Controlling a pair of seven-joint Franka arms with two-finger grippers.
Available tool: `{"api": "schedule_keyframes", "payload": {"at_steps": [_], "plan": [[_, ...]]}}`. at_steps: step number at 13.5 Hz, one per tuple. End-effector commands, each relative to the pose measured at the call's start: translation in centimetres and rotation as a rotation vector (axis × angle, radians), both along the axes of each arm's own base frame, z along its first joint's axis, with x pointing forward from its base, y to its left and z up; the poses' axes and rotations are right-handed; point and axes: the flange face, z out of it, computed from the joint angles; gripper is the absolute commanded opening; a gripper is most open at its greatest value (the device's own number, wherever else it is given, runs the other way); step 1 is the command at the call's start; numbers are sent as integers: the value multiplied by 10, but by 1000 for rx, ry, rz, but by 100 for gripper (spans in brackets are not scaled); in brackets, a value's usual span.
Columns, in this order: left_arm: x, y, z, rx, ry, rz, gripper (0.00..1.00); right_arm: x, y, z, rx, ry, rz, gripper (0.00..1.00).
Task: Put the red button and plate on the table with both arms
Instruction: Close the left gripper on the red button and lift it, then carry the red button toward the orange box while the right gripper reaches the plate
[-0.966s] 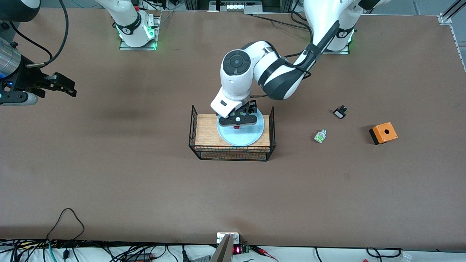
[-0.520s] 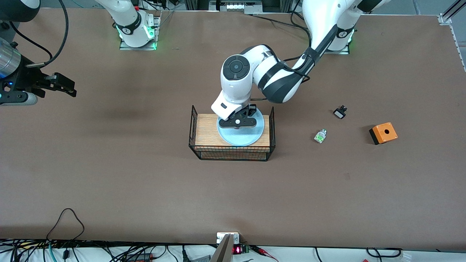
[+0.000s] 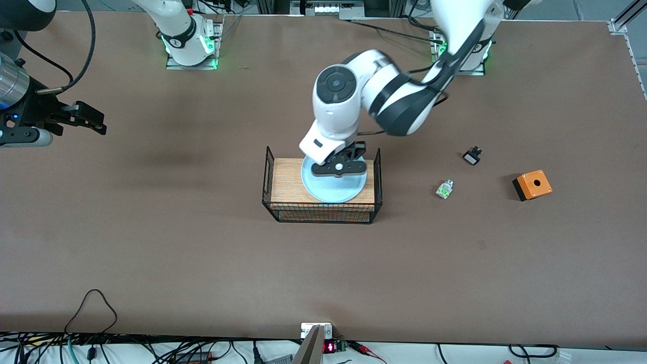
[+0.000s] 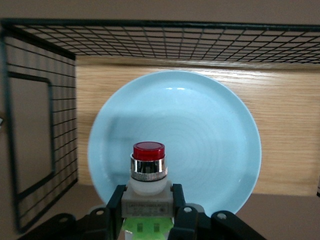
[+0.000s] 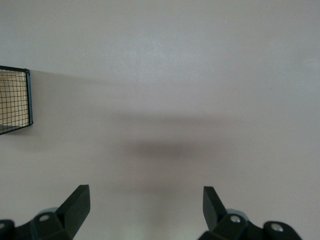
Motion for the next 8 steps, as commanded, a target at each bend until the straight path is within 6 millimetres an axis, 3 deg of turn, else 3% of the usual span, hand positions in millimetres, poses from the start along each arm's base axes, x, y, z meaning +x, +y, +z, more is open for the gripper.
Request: {"api": "schedule_keyframes", "payload": {"at_steps": [1, 2, 5, 8], "plan": [[-5, 50, 68, -2, 61, -80, 16, -2, 3, 5, 1, -4, -2, 100], [-6, 66, 79, 17, 82, -115, 16, -2, 1, 5, 2, -2, 8, 100], [21, 154, 97, 45, 172, -232, 16, -6, 15, 3, 13, 24, -14, 100], [61, 252, 87, 6, 213, -311, 16, -10, 91, -1, 99, 57, -244, 100]]}}
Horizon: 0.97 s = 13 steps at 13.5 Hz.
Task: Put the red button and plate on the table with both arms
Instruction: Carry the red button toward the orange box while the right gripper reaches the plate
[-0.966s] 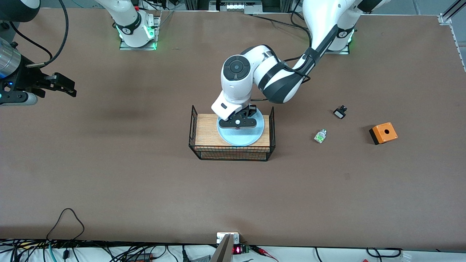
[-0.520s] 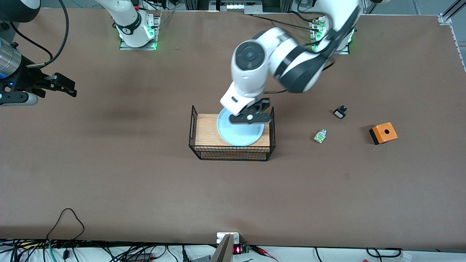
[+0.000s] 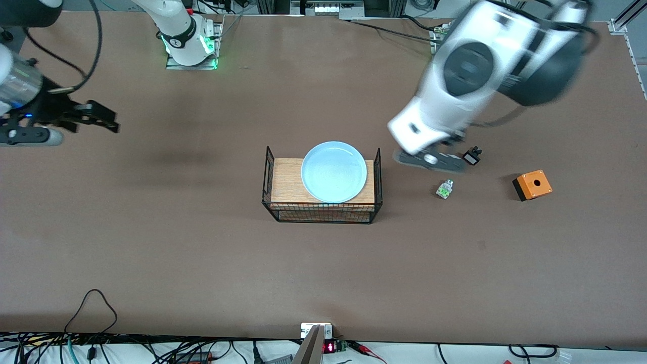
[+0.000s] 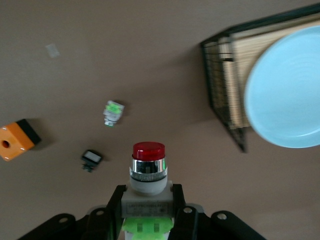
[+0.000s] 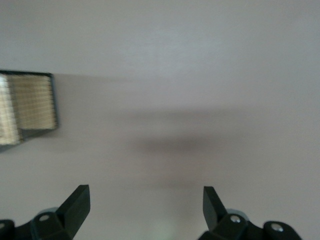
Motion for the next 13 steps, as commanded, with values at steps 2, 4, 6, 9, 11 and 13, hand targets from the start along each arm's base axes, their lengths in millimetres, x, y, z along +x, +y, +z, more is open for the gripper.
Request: {"api": "schedule_keyframes", "payload": {"at_steps": [2, 4, 6, 9, 11, 13], "plan": [[34, 114, -34, -60, 71, -90, 16, -9, 101, 2, 6, 33, -183, 100], [45, 165, -74, -90, 61, -132, 17, -17, 163, -8, -14, 43, -260, 100], [52, 214, -124, -64, 12, -182, 17, -18, 214, -18, -14, 30, -336, 100], [58, 249, -188, -92, -43, -256, 18, -21, 272, -43, 11, 10, -497, 100], [63, 259, -233, -35, -72, -320, 18, -33, 318, -65, 28, 17, -573, 100], [56, 275, -270, -47, -97, -319, 18, -32, 340, -86, 44, 12, -668, 100]]}}
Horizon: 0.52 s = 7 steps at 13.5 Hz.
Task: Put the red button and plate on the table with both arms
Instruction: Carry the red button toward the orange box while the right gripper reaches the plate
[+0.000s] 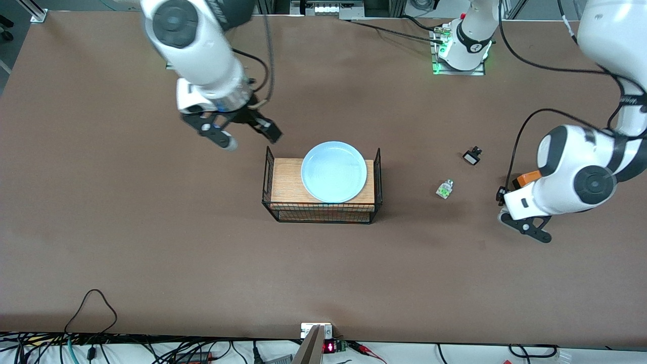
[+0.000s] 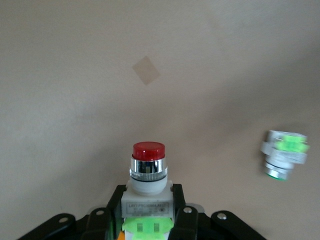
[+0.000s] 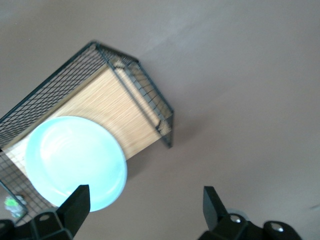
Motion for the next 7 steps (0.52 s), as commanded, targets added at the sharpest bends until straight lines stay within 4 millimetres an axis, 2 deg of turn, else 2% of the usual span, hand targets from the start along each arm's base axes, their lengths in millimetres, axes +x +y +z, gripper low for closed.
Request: {"api": "schedule_keyframes", "payload": {"at_steps": [1, 3, 5, 6, 7], "plan": [[-14, 6, -39, -20, -32, -46, 18, 4, 32, -25, 24, -6, -127, 100], [-21, 13, -71, -46, -19, -24, 19, -3, 68, -56, 45, -24, -208, 100], [-21, 10, -83, -61, -22, -24, 21, -2, 89, -80, 73, -44, -275, 100], [-21, 10, -86, -62, -18, -21, 23, -4, 95, -92, 68, -42, -275, 100], [-22, 12, -89, -64, -13, -18, 34, -5, 98, -104, 52, -35, -263, 100]]}}
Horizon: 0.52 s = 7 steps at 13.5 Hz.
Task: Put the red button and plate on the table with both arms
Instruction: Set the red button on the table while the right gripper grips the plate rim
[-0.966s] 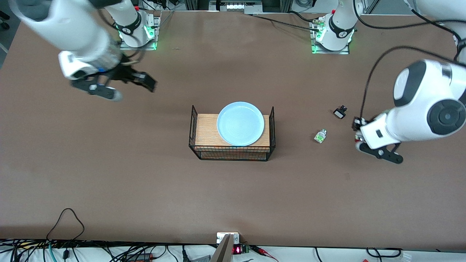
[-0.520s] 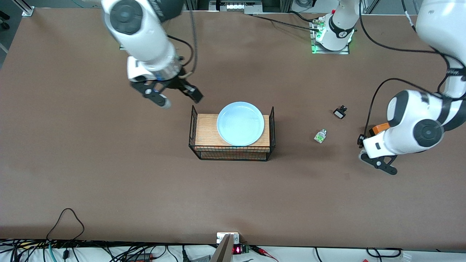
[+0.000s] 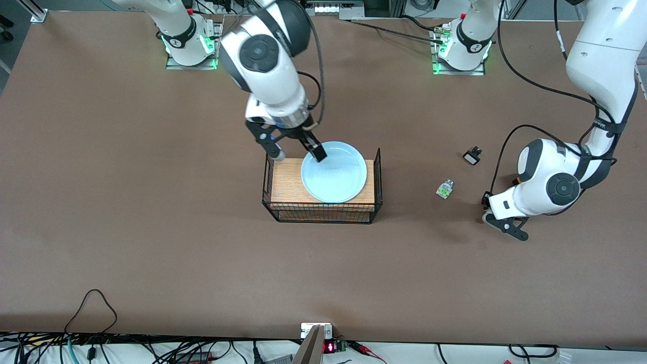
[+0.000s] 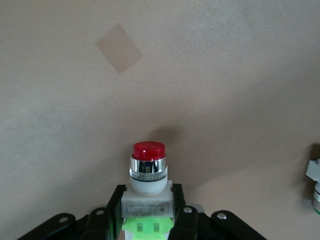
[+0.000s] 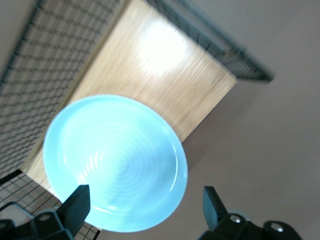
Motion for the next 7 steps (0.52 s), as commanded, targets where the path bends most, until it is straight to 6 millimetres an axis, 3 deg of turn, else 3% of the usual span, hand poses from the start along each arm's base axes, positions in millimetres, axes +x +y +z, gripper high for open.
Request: {"api": "schedule_keyframes", "payload": {"at_steps": [1, 2, 3, 6, 7], "plan": [[-1, 4, 1, 3, -6, -13, 61, 5, 7, -16, -9, 3, -11, 100], [-1, 3, 1, 5, -1, -14, 90, 10, 1, -19, -15, 8, -19, 100], [-1, 3, 2, 6, 4, -15, 100, 10, -1, -24, -24, 19, -22, 100], [2, -1, 16, 18, 17, -19, 100, 5, -2, -45, -53, 48, -18, 100], [4, -7, 32, 34, 24, -25, 100, 0, 1, -51, -60, 56, -14, 100]]}}
